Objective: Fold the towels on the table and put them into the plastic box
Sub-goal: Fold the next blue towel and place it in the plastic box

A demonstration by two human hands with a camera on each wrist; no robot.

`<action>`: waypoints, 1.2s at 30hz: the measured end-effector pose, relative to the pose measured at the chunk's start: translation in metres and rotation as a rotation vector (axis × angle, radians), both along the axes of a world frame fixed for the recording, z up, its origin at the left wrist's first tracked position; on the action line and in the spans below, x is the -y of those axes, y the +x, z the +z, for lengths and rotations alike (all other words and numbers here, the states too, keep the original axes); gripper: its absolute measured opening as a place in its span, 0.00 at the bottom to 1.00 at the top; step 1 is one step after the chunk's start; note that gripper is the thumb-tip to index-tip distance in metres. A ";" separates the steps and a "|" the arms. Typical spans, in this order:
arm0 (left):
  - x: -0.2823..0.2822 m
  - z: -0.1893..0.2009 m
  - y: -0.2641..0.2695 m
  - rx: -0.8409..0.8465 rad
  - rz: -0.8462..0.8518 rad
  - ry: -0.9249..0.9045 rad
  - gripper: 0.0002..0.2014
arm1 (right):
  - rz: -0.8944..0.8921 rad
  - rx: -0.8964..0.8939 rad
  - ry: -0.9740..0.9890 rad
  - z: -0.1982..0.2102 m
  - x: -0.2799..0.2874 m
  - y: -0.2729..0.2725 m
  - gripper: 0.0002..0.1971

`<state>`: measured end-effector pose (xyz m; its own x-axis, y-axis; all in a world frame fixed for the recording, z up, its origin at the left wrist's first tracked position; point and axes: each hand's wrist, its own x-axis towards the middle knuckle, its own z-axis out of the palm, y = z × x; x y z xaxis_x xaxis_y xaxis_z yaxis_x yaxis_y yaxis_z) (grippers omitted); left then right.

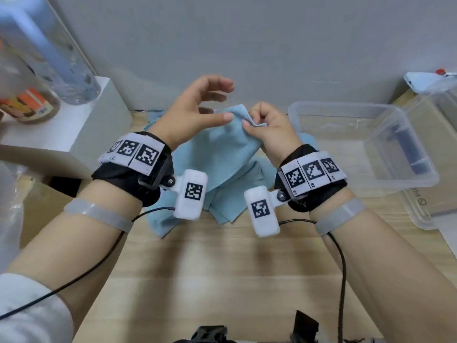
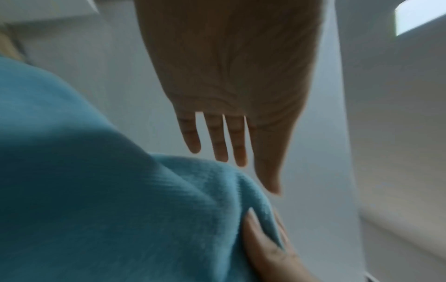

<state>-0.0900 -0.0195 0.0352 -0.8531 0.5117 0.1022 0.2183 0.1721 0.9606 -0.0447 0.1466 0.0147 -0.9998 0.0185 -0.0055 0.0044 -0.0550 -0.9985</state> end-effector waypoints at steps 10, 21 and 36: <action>-0.019 0.074 0.045 -0.015 -0.414 -0.013 0.39 | 0.397 -0.200 0.171 0.092 -0.023 0.038 0.17; 0.005 0.071 0.059 0.056 -0.194 -0.143 0.28 | 0.120 -0.376 -0.077 0.099 -0.083 0.080 0.16; 0.043 0.063 0.068 -0.204 0.410 -0.119 0.10 | -0.353 -0.324 0.033 0.093 -0.126 0.103 0.25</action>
